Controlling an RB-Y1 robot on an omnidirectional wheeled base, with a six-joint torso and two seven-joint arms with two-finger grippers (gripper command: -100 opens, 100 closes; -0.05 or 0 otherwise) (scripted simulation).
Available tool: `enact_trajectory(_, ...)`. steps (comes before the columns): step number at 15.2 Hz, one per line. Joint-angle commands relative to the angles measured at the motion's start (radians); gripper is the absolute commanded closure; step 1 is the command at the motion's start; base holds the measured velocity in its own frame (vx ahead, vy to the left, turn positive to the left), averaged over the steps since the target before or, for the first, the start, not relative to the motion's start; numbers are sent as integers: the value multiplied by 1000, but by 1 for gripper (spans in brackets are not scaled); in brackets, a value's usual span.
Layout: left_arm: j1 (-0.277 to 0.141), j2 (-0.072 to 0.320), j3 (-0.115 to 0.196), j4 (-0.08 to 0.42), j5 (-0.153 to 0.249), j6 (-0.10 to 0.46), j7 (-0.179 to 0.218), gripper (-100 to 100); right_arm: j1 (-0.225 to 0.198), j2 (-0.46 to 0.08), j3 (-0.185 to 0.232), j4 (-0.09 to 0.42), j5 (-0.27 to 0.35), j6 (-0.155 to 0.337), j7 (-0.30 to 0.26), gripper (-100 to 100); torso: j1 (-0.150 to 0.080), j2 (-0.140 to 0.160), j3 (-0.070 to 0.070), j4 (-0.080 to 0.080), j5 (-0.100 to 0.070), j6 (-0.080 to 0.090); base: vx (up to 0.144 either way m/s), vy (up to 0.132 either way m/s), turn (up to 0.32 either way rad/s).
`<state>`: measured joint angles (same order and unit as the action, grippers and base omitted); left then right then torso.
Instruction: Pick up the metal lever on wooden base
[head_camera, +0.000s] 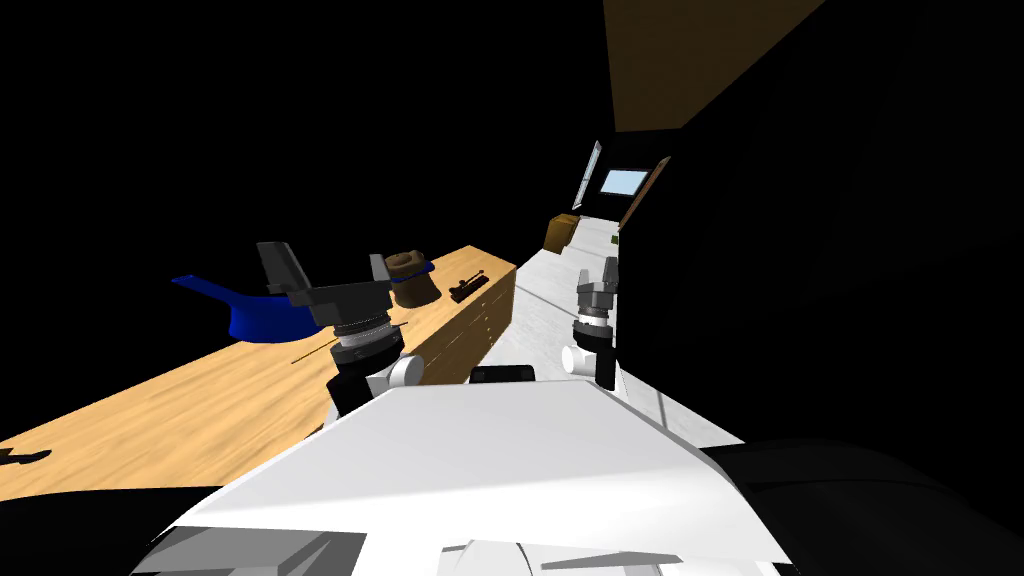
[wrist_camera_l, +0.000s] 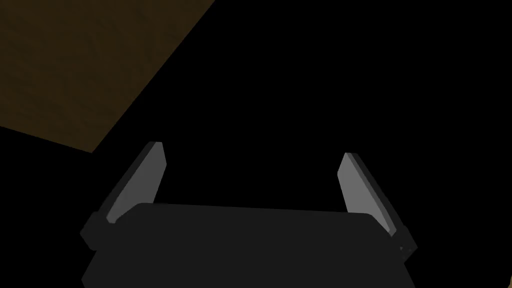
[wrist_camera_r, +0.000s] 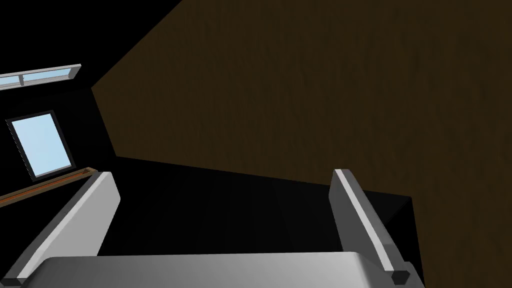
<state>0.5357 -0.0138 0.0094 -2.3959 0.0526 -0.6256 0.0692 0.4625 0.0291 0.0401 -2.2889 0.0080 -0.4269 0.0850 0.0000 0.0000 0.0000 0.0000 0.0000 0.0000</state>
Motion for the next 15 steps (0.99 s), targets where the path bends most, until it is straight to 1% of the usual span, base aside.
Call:
enact_trajectory(1, 2, 40, 3, 3, 11, 16, 7, -100, 0, 0, 0, 0, 0, 0, 0, 0, 0, 0, 0, 0, 0, 0, 9, -7, -5)
enact_trajectory(2, 3, 65, 7, 6, 23, 31, 14, -100, 0, 0, 0, 0, 0, 0, 0, 0, 0, 0, 0, 0, 0, 0, 22, -19, -8)
enact_trajectory(3, 3, 70, 7, 6, 23, 31, 14, -100, 0, 0, 0, 0, 0, 0, 0, 0, -1, -1, 0, 0, 0, 0, 26, -23, -4)
enact_trajectory(4, 5, 103, 11, 10, 38, 52, 23, -100, 0, 0, 0, 0, 0, 0, 0, 0, -1, -1, -1, 0, 0, 0, 33, -27, -4)
enact_trajectory(5, 5, 103, 11, 10, 38, 52, 23, -100, 0, 0, 0, 0, 0, 0, 0, 0, -1, -2, -1, 0, 0, 0, 34, -29, -5)
enact_trajectory(6, 8, 137, 17, 15, 56, 78, 34, -100, 0, 0, 0, 0, 0, 0, 0, 0, -2, -2, -1, -1, 0, 0, 41, -30, -9)
enact_trajectory(7, 8, 137, 17, 15, 56, 78, 34, -100, 0, 0, 0, 0, 0, 0, 0, 0, -2, -3, -2, -1, 0, 0, 43, -29, -3)
enact_trajectory(8, 11, 174, 24, 20, 78, 109, 47, -100, 0, 0, 0, 0, 0, 0, 0, 0, -2, -3, -2, -1, 0, 0, 51, -34, -7)
enact_trajectory(9, 11, 174, 24, 20, 78, 109, 47, -100, 0, 0, 0, 0, 0, 0, 0, 0, -2, -4, -2, -1, 0, 0, 47, -33, -6)
enact_trajectory(10, 14, 210, 31, 27, 103, 143, 63, -100, 0, 0, 0, 0, 0, 0, 0, 0, -2, -4, -2, -1, 0, 0, 47, -42, -10)
enact_trajectory(11, 14, 212, 31, 27, 103, 143, 63, -100, 0, 0, 0, 0, 0, 0, 0, 0, -2, -4, -2, -1, 0, 0, 42, -46, -6)
enact_trajectory(12, 18, 250, 40, 34, 131, 176, 80, -100, 0, 0, 0, 0, 0, 0, 0, 0, -3, -4, -2, -1, -1, 0, 58, -52, -10)
enact_trajectory(13, 18, 252, 40, 34, 131, 182, 80, -100, 0, 0, 0, 0, 0, 0, 0, 0, -3, -4, -2, -1, -1, 0, 60, -48, -7)
enact_trajectory(14, 22, 288, 50, 42, 161, 214, 98, -100, 0, 0, 0, 0, 0, 0, 0, 0, -3, -4, -2, -1, -1, 0, 59, -48, -10)
enact_trajectory(15, 22, 292, 50, 42, 161, 224, 98, -100, 0, 0, 0, 0, 0, 0, 0, 0, -3, -5, -3, -1, -1, 0, 57, -51, -9)
